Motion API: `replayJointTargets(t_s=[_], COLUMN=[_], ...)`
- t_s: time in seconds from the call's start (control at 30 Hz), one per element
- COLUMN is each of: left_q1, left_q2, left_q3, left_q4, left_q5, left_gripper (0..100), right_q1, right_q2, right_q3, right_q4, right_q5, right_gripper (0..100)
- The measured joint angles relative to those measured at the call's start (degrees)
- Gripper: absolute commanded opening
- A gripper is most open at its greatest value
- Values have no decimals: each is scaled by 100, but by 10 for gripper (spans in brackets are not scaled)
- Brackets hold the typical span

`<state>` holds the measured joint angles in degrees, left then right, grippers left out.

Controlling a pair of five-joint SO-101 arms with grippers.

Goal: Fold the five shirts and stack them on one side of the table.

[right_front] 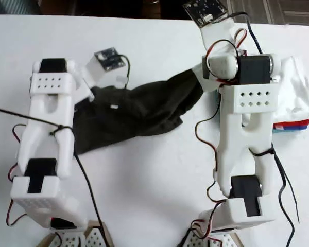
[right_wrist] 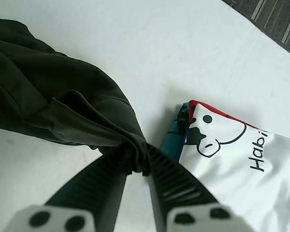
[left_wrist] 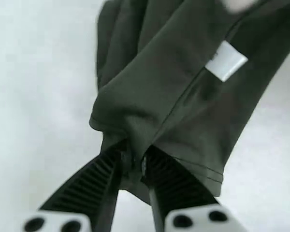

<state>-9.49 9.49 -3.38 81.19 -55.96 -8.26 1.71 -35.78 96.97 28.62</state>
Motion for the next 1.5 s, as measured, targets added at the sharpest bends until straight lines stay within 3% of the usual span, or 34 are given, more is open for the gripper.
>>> replayJointTargets(t_s=[0.3,0.57,0.7,1.5], left_q1=[-97,-105,-114,123], left_q2=[132,167,167,167], left_q3=[835,844,853,686], left_q4=[-800,-818,-818,-721], left_q5=[0,0,0,167], left_gripper=[54,59,120,72], right_q1=[0,0,0,0], right_q2=[0,0,0,0], right_q3=[0,0,0,0], right_q4=[0,0,0,0], right_q5=[0,0,0,0], right_gripper=[19,19,19,19])
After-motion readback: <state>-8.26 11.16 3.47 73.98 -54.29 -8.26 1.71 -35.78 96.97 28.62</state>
